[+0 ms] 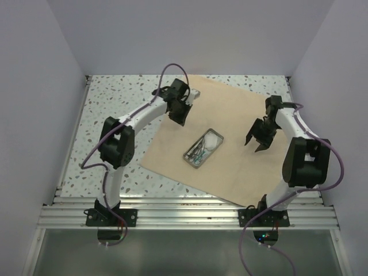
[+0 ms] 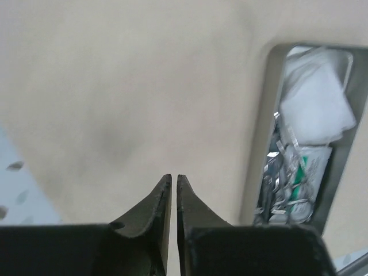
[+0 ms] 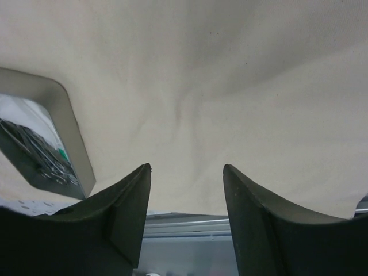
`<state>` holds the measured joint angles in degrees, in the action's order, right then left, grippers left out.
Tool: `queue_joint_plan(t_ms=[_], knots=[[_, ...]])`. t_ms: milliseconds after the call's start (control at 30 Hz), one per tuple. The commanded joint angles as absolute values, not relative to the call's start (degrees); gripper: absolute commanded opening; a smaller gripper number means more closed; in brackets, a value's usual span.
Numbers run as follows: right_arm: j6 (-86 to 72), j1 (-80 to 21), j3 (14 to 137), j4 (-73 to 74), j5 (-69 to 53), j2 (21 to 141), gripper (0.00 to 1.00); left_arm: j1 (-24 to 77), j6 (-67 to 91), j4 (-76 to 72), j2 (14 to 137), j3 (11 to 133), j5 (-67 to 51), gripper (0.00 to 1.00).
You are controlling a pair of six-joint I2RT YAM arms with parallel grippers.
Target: Prepare the surgical pack
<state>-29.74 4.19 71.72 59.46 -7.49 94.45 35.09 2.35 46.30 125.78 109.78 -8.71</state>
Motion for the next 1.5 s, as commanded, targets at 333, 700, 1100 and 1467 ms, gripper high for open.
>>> queue_joint_plan(t_ms=[333, 700, 1100, 1467], knots=[[-28.6, -3.3, 64.5, 50.2, -6.9, 100.6, 0.18, 25.8, 9.1, 36.0, 107.4, 74.8, -20.6, 0.00], [-37.3, -19.1, 60.7, 42.2, -14.0, 106.9, 0.15, 10.0, 8.7, 36.7, 111.0, 70.3, -23.8, 0.00], [-35.3, -28.9, 77.9, 49.6, -14.9, 112.9, 0.17, 0.1, 11.1, 40.5, 117.1, 80.1, -5.4, 0.00], [-19.5, -28.0, 89.4, 60.2, -6.9, 107.7, 0.68, -3.9, 12.4, 42.4, 119.1, 90.6, -3.7, 0.00]])
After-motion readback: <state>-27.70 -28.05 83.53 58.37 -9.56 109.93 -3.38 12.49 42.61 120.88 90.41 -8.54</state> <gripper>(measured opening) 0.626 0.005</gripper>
